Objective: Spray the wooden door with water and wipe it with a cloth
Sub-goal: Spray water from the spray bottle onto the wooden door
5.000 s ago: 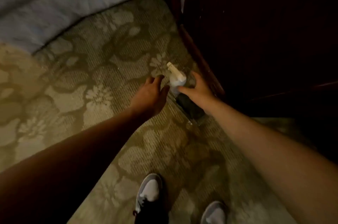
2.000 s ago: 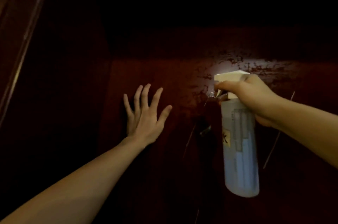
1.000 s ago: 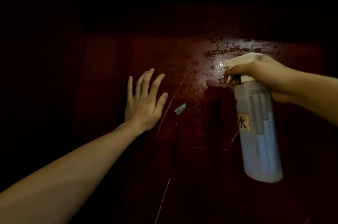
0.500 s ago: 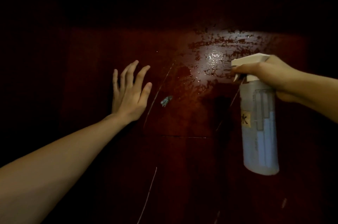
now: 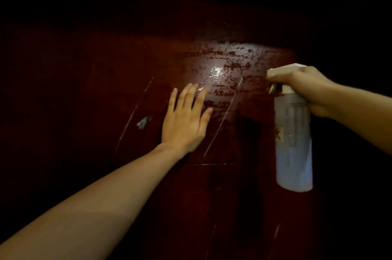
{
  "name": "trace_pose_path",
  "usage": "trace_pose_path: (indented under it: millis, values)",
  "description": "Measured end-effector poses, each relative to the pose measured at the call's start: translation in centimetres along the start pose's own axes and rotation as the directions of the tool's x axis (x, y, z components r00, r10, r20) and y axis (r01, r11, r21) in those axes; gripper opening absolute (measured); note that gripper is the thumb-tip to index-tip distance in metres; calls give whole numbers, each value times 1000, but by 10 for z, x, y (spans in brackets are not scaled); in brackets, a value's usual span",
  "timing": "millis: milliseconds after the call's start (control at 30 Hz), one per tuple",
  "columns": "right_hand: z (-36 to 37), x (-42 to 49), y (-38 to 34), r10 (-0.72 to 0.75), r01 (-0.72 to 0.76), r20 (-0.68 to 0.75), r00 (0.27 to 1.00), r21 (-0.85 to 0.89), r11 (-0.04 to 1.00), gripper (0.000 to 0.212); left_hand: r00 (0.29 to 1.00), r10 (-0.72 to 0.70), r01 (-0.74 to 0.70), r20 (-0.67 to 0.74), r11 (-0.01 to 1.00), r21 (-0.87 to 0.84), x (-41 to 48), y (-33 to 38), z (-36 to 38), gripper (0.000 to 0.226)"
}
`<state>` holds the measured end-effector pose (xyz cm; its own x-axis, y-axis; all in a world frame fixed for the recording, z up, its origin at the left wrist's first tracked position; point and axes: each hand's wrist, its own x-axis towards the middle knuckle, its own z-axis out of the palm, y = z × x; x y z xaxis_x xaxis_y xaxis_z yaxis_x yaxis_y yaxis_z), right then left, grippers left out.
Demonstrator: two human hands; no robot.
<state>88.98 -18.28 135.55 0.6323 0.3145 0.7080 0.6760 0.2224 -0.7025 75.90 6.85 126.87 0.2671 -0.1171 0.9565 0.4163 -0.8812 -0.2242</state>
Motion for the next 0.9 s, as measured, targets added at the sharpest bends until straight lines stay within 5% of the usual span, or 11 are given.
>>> trace_pose_path:
  millis: [233, 533, 667, 900]
  values:
    - [11, 3, 8, -118, 121, 79, 990, -40, 992, 18, 995, 26, -27, -100, 1000, -2, -1, -2, 12, 61]
    - [7, -12, 20, 14, -8, 97, 995, -60, 998, 20, 998, 24, -21, -63, 999, 48, -1, 2, 10, 63]
    - [-7, -16, 38, -46, 64, 112, 993, -163, 985, 13, 997, 36, -32, -76, 999, 43, -2, 0, 10, 62]
    - [-30, -41, 71, -54, 77, 159, 986, -136, 988, 29, 998, 19, -30, -66, 985, -168, -12, 2, -1, 58]
